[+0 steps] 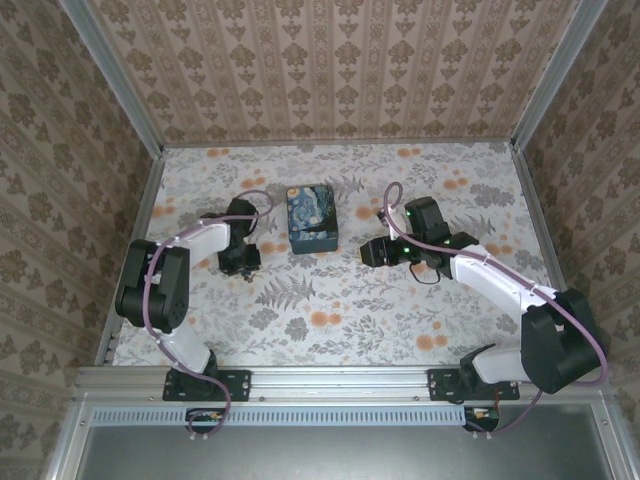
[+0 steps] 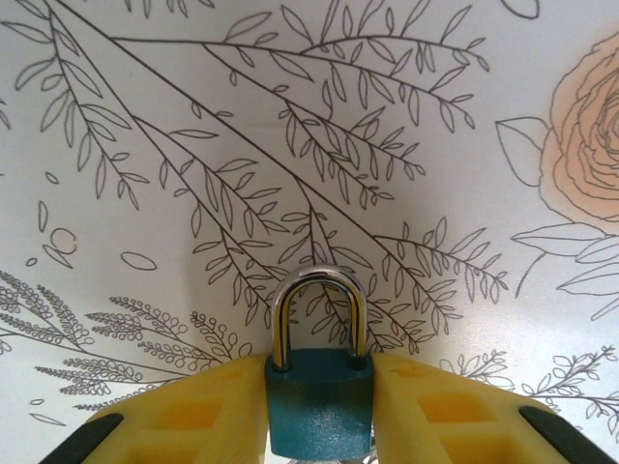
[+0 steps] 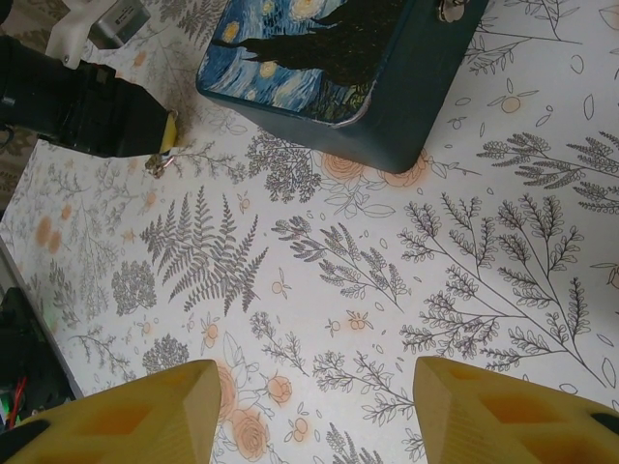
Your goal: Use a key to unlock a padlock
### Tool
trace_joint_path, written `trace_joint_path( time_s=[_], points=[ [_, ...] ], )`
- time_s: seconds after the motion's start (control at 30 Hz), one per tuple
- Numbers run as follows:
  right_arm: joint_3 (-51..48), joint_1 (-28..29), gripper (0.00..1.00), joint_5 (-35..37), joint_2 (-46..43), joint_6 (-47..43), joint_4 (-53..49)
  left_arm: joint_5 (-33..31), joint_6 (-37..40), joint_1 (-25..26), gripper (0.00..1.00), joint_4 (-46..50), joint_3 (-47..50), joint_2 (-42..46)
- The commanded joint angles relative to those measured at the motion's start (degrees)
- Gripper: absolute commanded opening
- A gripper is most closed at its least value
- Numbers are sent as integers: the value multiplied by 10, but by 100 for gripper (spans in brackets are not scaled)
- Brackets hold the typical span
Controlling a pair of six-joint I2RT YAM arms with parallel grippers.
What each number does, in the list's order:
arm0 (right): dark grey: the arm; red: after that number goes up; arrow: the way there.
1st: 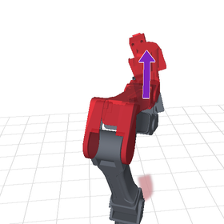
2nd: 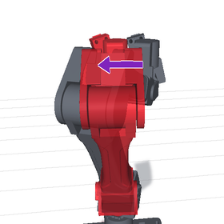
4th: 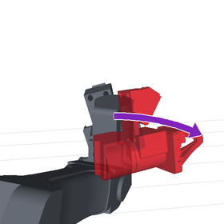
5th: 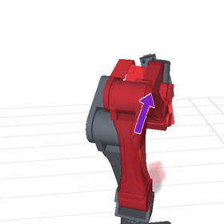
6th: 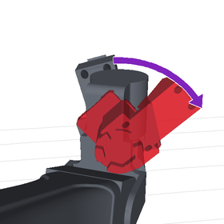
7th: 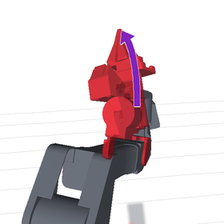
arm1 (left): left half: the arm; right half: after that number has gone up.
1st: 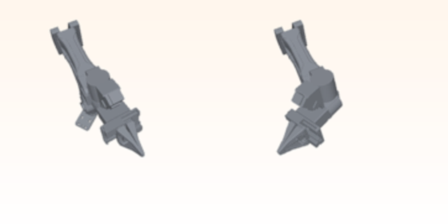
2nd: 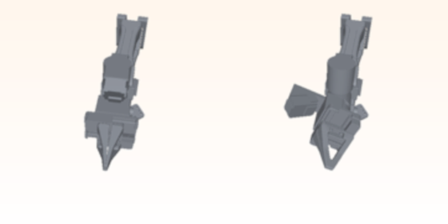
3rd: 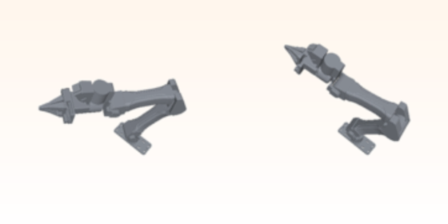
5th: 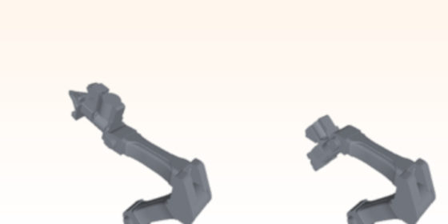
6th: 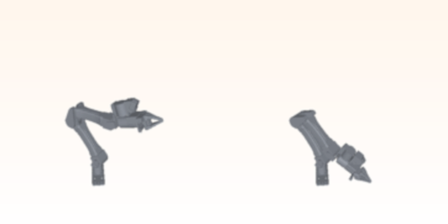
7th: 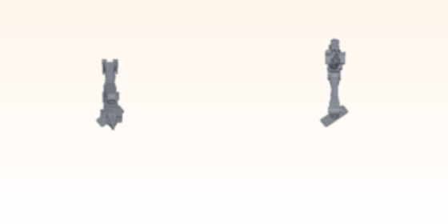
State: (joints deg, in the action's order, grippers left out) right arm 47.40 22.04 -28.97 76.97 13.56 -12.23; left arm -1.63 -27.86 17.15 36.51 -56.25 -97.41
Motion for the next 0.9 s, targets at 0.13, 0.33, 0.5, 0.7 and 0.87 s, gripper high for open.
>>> trace_joint_path(
  time_s=[0.13,0.33,0.5,0.7,0.87],
  points=[
    [-3,-9,57,-12,-15,14,-1,33,-26,-2,23,15,18,14],
    [-9,-7,58,-41,-17,63,45,35,-67,-6,18,10,-23,85],
    [-10,31,58,-80,-7,196,157,30,-120,15,15,-20,-86,169],
    [26,92,56,-29,22,251,253,33,-137,66,14,-87,-137,191],
    [49,110,50,0,56,248,322,35,-141,106,13,-132,-161,198]
  ],
)
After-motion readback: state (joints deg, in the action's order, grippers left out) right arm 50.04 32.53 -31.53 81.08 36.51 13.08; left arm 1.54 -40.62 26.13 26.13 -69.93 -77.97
